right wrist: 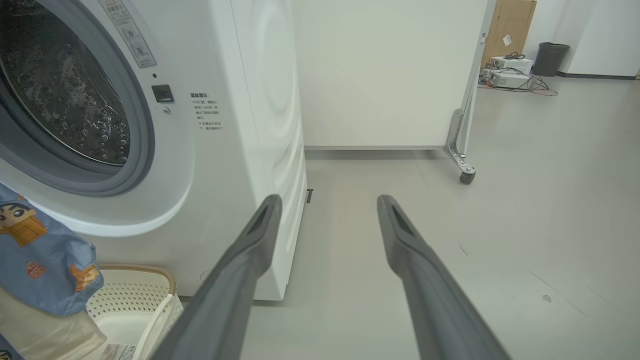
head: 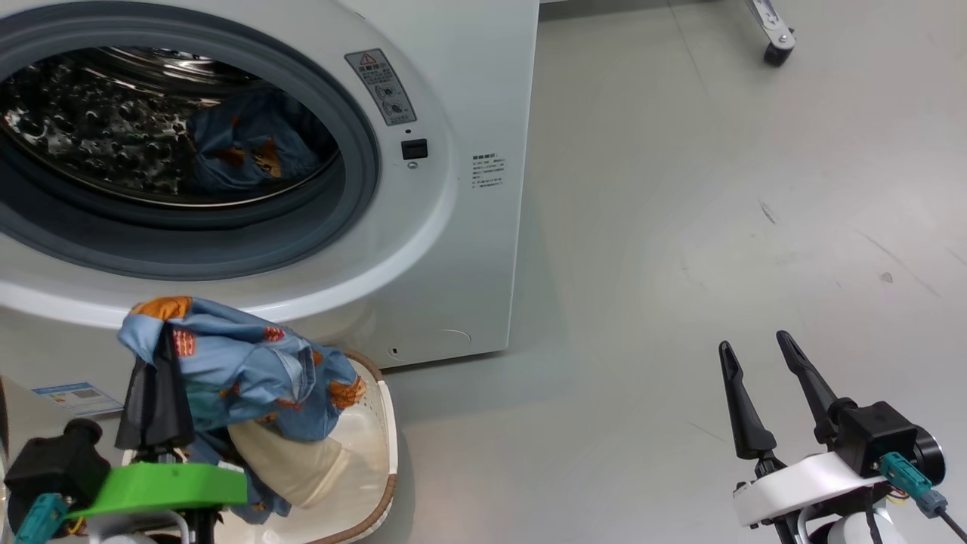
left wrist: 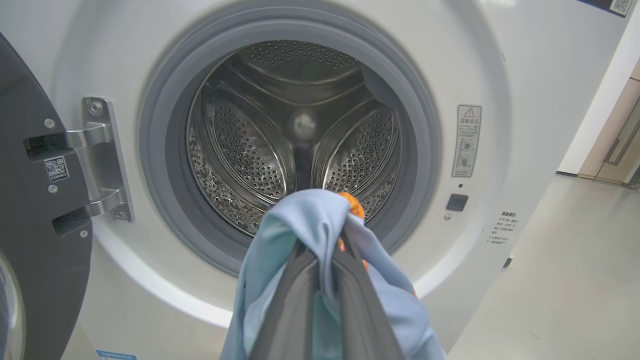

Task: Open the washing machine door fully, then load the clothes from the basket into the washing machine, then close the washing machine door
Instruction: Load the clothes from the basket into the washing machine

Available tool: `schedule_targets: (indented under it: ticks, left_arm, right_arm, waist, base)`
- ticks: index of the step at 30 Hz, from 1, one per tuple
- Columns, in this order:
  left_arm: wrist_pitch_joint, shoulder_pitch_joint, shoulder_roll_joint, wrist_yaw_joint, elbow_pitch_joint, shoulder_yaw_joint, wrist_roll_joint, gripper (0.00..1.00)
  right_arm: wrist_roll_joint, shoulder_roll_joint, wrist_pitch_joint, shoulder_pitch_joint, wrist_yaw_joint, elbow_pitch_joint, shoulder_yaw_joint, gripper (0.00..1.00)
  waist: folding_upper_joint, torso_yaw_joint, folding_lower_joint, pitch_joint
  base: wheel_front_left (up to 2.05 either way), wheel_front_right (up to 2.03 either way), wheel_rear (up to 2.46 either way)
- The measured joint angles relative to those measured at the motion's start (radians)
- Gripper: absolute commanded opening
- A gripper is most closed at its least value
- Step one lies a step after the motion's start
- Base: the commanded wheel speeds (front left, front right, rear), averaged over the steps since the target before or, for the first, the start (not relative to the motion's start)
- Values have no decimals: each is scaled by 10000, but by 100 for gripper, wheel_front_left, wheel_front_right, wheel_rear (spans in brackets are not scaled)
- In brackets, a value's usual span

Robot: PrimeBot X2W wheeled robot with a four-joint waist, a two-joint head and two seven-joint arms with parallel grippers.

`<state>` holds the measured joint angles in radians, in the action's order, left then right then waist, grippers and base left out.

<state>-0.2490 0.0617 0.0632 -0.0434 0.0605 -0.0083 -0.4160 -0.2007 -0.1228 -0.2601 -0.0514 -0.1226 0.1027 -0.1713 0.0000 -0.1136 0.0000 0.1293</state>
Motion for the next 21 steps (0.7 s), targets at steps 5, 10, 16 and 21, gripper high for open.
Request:
schedule_targets:
  ticks: [5, 10, 16, 21]
  left_arm:
    - [77, -733, 313, 12, -255, 276, -65, 0]
    - [207, -1355, 631, 127, -500, 593, -79, 0]
    - [529, -2468, 1135, 284, -974, 1101, -84, 0]
    - [821, -3360, 1662, 418, -1546, 1450, -82, 0]
  right_arm:
    - [0, 134, 0, 324, 0, -36, -134, 100]
    - [0, 280, 0, 531, 0, -52, -221, 100]
    - [-29, 403, 0, 799, 0, -48, -383, 100]
    - [-90, 525, 0, 949, 0, -48, -552, 100]
  waist:
    - [0, -338, 0, 390]
    - [0, -672, 0, 695]
    - [0, -1237, 1, 1157]
    - [0, -1724, 1, 1569]
  base:
    - [0, 0, 0]
    - [0, 0, 0]
    - [0, 0, 0]
    - [0, 0, 0]
